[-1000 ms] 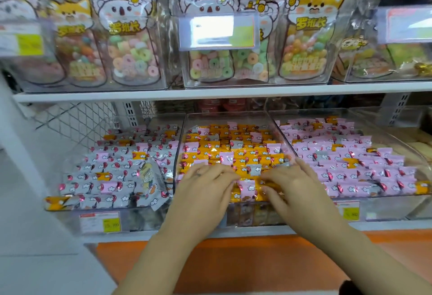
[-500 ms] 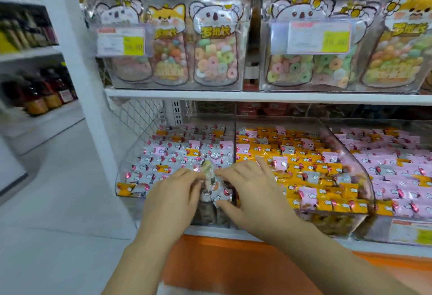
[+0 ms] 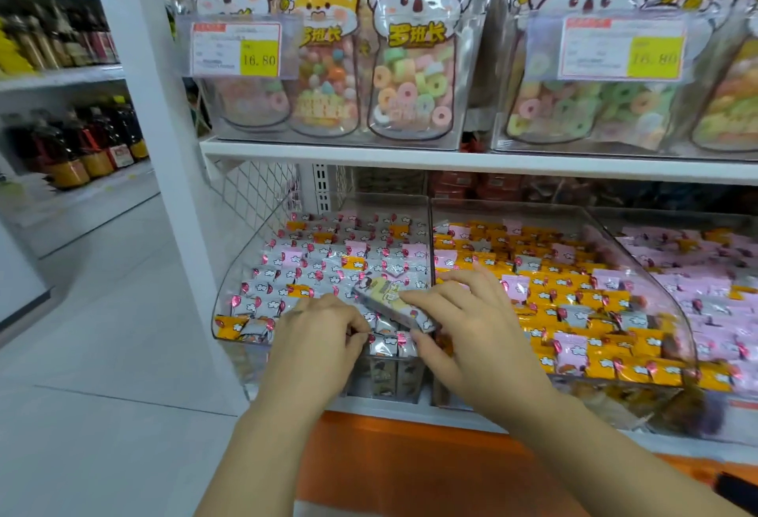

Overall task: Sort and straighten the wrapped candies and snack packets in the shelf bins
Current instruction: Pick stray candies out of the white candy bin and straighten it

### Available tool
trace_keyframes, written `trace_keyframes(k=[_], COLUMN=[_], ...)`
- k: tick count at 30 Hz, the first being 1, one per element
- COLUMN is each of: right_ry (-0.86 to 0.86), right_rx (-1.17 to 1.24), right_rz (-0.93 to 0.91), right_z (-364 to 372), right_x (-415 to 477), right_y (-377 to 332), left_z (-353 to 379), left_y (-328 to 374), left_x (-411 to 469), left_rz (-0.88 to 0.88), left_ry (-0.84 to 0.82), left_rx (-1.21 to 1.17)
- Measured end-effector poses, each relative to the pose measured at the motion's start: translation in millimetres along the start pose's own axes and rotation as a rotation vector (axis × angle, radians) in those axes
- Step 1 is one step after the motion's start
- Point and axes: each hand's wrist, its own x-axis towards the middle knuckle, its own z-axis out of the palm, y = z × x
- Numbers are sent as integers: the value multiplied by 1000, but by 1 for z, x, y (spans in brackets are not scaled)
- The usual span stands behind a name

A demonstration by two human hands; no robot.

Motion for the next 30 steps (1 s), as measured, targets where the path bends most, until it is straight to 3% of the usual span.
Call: trace_keyframes(k=[7, 13, 19, 24, 30], right_ry=[22, -113, -40, 16, -21], right_rx=[470, 764, 680, 784, 637], right_rz=[257, 275, 292, 415, 332], right_z=[-22, -30, -24, -8, -10], right_x=[5, 16, 25, 33, 29], right_y=[-9, -17, -22, -28, -23], left_z=[0, -7, -5, -1, -3], left_y=[-4, -16, -16, -21, -23], left_x=[-2, -9, -8, -3, -5], left_rz=[3, -89, -118, -149, -134], left_ry=[49, 155, 112, 80, 109], left_rx=[-93, -105, -64, -58, -114])
